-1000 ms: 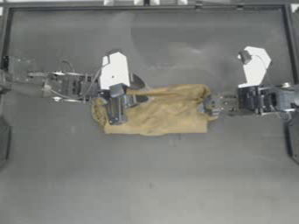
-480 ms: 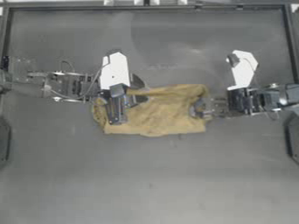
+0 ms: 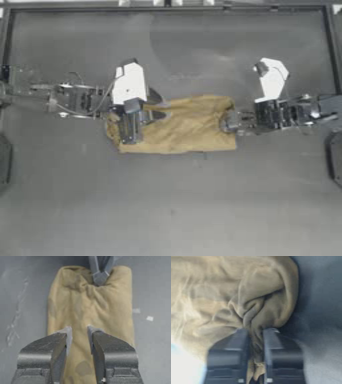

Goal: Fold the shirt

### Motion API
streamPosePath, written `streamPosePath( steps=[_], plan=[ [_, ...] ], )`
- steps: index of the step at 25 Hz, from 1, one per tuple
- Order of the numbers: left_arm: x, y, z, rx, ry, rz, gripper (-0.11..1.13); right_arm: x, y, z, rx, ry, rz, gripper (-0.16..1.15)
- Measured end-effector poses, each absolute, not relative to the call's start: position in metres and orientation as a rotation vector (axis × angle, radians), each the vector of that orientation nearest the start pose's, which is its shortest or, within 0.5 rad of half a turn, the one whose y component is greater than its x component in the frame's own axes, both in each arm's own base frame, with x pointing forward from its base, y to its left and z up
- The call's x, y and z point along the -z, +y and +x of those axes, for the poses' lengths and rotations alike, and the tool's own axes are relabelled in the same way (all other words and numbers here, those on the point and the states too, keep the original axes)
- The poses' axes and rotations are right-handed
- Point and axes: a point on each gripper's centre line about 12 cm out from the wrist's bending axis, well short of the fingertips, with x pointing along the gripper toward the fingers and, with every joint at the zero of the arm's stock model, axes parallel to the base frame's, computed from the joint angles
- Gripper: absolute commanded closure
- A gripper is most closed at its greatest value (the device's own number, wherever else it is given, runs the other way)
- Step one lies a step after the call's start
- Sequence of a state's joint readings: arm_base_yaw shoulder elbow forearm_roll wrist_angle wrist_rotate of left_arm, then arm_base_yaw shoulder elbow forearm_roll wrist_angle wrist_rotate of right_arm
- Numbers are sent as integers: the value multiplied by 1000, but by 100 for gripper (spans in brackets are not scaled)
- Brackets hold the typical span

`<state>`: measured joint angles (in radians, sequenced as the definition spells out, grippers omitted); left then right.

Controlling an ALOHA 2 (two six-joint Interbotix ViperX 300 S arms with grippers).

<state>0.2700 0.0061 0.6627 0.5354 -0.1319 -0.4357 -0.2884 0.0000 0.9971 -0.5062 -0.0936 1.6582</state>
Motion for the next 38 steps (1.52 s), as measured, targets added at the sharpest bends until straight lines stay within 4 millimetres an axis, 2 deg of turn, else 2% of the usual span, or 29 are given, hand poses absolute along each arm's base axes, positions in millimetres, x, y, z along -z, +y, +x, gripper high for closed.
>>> streamPosePath(
  steps=[3,7,11,18,22,31,38],
  plan=[
    [-178,98,385,-170,557,0,33,-82,-78,285,719,684,1200,87],
    [-178,96,385,-166,560,0,33,-83,-76,287,711,693,1186,94],
    [-176,92,386,-155,563,1,33,-85,-73,288,712,703,1171,94],
    [-135,84,395,-123,642,-23,33,-103,-65,288,758,754,1059,94],
    [-123,80,404,-102,649,-28,33,-119,-63,289,773,741,1027,94],
    [-90,79,416,-89,707,-40,33,-138,-65,293,767,704,1011,94],
    [-85,80,428,-86,704,-40,33,-157,-69,300,784,723,963,94]
  ],
)
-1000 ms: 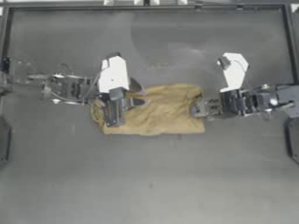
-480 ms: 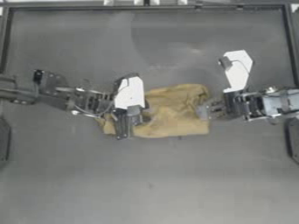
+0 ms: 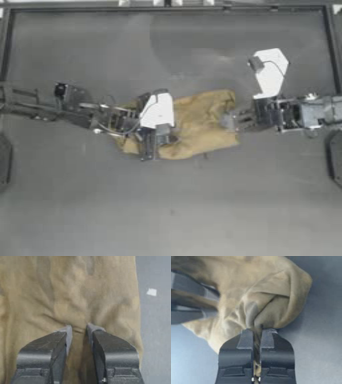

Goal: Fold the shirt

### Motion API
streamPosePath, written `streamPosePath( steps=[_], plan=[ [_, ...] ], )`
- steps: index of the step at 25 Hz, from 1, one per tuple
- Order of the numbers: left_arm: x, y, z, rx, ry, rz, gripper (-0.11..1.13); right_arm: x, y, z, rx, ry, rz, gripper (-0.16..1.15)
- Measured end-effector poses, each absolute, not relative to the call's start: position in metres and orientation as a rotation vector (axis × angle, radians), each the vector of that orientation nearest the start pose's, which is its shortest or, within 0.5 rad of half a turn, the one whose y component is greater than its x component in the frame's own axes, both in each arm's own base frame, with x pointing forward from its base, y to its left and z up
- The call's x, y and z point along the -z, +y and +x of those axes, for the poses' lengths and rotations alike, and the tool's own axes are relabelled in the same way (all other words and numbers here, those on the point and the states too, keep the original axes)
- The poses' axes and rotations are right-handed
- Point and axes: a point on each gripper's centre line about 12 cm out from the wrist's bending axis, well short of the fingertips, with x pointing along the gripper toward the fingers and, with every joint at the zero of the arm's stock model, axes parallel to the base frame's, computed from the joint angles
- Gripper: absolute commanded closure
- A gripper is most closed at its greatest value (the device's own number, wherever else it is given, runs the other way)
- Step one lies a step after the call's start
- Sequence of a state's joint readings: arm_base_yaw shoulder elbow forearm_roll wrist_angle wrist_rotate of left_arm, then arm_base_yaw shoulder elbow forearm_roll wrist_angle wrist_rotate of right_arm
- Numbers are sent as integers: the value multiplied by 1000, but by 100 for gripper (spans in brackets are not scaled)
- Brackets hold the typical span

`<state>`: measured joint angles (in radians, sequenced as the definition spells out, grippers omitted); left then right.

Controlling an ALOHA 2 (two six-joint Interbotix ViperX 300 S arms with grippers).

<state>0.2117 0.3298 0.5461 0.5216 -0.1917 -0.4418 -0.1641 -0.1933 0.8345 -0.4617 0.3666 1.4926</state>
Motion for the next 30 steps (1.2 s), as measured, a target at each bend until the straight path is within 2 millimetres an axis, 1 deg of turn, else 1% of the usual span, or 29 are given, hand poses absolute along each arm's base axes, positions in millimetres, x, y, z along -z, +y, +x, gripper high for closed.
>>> streamPosePath(
  steps=[6,10,16,20,23,25,28,30],
  plan=[
    [-79,81,440,-80,696,-38,33,-180,-70,311,780,824,904,94],
    [-76,79,451,-73,687,-36,33,-195,-76,320,767,807,906,94],
    [-77,78,466,-66,667,-29,33,-206,-82,325,764,771,890,94],
    [-77,78,466,-66,668,-28,33,-211,-83,324,760,756,880,94],
    [-82,79,463,-71,668,-23,32,-212,-82,319,759,753,874,94],
    [-89,80,458,-76,665,-19,32,-210,-82,314,763,758,874,94],
    [-108,84,451,-88,636,-17,32,-207,-81,309,766,765,874,94],
    [-124,86,446,-97,606,-15,32,-206,-80,308,767,766,872,94]
  ],
)
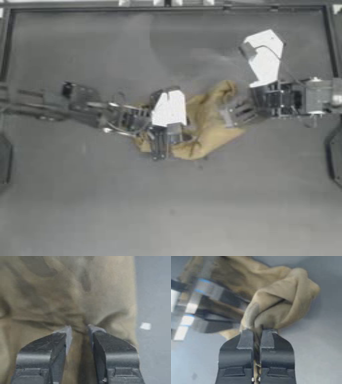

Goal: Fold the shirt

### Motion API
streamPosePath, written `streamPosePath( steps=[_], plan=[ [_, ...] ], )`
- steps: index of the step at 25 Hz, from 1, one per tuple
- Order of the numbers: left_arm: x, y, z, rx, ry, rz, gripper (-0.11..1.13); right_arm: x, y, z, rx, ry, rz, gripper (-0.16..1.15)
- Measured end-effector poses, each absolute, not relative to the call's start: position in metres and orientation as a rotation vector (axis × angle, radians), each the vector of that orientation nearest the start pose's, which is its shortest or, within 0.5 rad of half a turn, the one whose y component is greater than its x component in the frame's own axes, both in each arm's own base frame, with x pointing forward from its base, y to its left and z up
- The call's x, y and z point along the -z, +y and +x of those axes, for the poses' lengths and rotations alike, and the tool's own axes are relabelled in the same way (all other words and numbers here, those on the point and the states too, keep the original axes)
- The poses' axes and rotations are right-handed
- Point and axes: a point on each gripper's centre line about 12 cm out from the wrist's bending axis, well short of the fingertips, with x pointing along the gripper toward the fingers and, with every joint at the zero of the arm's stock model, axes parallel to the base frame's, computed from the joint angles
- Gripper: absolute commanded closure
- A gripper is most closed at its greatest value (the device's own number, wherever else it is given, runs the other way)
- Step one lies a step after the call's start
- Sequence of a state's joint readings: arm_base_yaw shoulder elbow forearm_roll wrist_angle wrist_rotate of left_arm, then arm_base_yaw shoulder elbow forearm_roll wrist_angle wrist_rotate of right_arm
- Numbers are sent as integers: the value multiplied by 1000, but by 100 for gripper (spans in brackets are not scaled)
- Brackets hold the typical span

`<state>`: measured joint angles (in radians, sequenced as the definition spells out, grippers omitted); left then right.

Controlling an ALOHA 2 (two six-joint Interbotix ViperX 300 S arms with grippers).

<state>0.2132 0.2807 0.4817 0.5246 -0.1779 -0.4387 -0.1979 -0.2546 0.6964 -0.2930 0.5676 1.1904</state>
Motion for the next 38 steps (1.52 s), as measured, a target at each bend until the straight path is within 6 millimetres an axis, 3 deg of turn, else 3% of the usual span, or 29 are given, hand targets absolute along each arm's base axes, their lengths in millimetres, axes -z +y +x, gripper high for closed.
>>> streamPosePath(
  steps=[3,6,10,16,27,33,38],
  plan=[
    [-145,89,433,-110,574,-12,32,-207,-80,306,765,764,871,94],
    [-150,91,420,-124,578,-14,32,-208,-80,306,765,762,866,94],
    [-143,91,395,-140,624,-22,32,-208,-81,306,763,763,860,94],
    [-125,87,374,-128,645,-52,33,-207,-81,306,766,765,859,94],
    [-88,86,372,-105,663,-116,34,-215,-82,308,778,769,857,94],
    [-83,87,381,-92,629,-131,34,-232,-85,320,783,758,847,94],
    [-81,87,393,-76,600,-132,34,-232,-87,339,779,774,829,94]
  ],
)
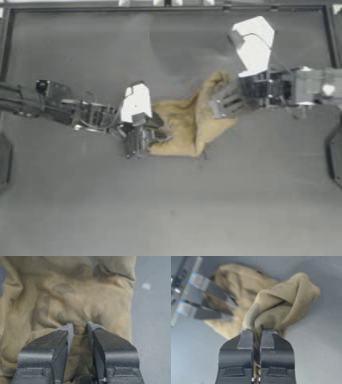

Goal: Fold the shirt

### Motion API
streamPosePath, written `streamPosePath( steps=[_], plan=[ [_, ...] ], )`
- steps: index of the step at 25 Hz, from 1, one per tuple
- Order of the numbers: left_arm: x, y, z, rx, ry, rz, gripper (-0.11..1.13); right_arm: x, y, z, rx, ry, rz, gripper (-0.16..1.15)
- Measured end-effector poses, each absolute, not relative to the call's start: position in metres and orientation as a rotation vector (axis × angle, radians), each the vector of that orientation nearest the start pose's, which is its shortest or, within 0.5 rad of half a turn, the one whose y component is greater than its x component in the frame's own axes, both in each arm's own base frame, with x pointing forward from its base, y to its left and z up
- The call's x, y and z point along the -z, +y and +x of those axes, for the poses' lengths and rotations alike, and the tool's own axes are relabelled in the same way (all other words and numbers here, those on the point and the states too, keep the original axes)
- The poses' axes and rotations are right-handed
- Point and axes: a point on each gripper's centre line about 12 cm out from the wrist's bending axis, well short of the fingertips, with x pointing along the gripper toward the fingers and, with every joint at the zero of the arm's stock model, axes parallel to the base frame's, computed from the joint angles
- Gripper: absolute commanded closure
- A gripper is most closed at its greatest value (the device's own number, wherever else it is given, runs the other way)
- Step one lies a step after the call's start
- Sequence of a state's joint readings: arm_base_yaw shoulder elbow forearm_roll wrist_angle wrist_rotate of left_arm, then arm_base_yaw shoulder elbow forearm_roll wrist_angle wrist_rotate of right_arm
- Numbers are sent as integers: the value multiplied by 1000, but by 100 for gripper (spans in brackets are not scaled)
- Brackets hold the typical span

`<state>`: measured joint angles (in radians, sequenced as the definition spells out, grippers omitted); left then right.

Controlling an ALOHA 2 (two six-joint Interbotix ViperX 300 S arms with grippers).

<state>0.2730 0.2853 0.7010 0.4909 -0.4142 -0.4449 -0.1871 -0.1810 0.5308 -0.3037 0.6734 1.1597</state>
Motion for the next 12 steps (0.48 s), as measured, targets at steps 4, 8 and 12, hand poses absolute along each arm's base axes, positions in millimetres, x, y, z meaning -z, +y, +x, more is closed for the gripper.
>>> streamPosePath(
  steps=[4,8,12],
  plan=[
    [-81,86,401,-69,589,-129,34,-228,-88,357,779,801,810,94],
    [-82,85,405,-65,585,-126,34,-224,-90,369,783,827,790,94],
    [-82,84,404,-64,588,-124,34,-222,-91,375,785,830,791,94]
  ],
)
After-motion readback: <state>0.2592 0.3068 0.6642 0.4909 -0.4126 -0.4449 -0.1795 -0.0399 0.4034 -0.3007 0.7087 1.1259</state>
